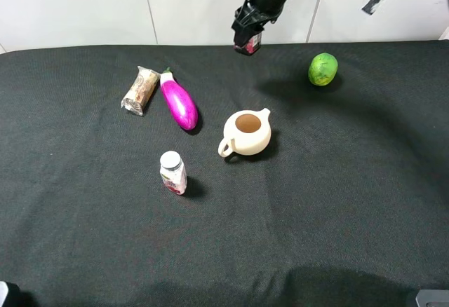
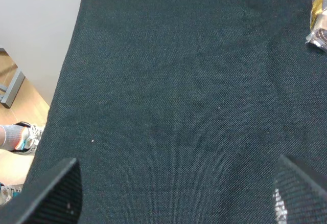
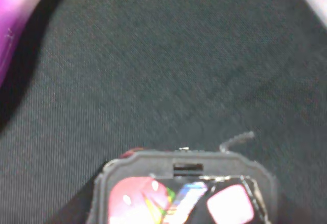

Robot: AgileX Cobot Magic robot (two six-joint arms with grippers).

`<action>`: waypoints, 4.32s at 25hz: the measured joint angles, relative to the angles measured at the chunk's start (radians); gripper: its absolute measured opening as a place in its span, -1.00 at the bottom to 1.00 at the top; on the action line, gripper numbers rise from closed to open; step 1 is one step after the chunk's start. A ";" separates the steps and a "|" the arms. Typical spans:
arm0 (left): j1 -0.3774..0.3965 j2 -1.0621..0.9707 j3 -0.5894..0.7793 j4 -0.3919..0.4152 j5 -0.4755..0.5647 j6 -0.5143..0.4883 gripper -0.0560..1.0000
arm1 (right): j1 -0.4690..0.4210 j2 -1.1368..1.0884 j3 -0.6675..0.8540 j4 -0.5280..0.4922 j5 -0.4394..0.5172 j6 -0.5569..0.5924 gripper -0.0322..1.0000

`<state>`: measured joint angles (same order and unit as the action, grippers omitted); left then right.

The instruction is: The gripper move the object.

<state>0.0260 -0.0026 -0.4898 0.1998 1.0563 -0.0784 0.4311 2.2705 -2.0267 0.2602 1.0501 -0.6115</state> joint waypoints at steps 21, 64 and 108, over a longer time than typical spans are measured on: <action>0.000 0.000 0.000 0.000 0.000 0.000 0.60 | -0.037 -0.253 0.006 -0.114 0.168 0.158 -0.28; 0.000 0.000 0.000 0.000 0.000 0.000 0.60 | -0.218 -1.021 1.264 0.026 -0.468 0.227 -0.29; 0.000 0.000 0.000 0.000 0.000 0.000 0.60 | 0.101 -0.741 1.494 0.196 -0.955 0.187 -0.29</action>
<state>0.0260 -0.0026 -0.4898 0.1998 1.0563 -0.0784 0.5323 1.5296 -0.5326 0.4565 0.0954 -0.4247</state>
